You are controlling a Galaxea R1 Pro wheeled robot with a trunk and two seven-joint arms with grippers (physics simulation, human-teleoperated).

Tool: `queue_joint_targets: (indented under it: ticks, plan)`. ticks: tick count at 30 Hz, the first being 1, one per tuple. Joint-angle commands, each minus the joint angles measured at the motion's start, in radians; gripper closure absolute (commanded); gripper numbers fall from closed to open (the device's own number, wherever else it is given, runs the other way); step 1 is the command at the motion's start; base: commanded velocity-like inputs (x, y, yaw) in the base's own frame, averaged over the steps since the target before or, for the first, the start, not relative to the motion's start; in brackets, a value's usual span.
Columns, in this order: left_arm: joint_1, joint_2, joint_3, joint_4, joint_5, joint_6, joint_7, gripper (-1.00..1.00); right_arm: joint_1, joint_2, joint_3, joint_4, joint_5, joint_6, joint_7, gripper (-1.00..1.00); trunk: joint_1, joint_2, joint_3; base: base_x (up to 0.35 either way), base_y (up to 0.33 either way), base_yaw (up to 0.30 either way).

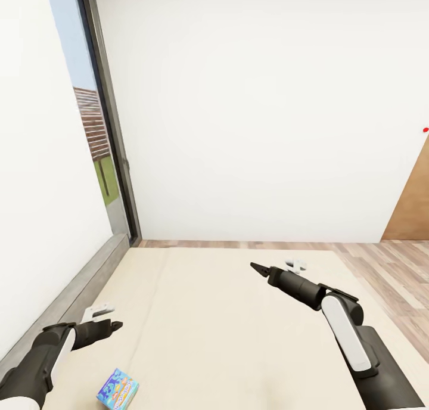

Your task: Put all the toys in the child's room - the three board games (two on the bed and one on the table), the two jigsaw puzzles on the table, and the tennis ball on the table - inside the toy box on the table in the child's room.

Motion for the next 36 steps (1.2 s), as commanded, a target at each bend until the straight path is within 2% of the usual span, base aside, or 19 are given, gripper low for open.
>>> queue_joint_targets:
  ticks: [1,36]
  plan:
    - [-0.001,-0.001,0.002,-0.001,0.003,0.007,-0.002,-1.0,-0.001,-0.001,0.0,0.0,0.002,0.002,0.004,-1.0,0.001,-0.002,-0.002,0.0,0.0,0.0]
    - [-0.001,-0.005,-0.002,0.0,0.002,0.004,-0.001,-1.0,-0.001,0.001,-0.001,0.001,-0.001,0.002,0.002,-1.0,0.001,-0.002,-0.002,0.0,0.0,0.0]
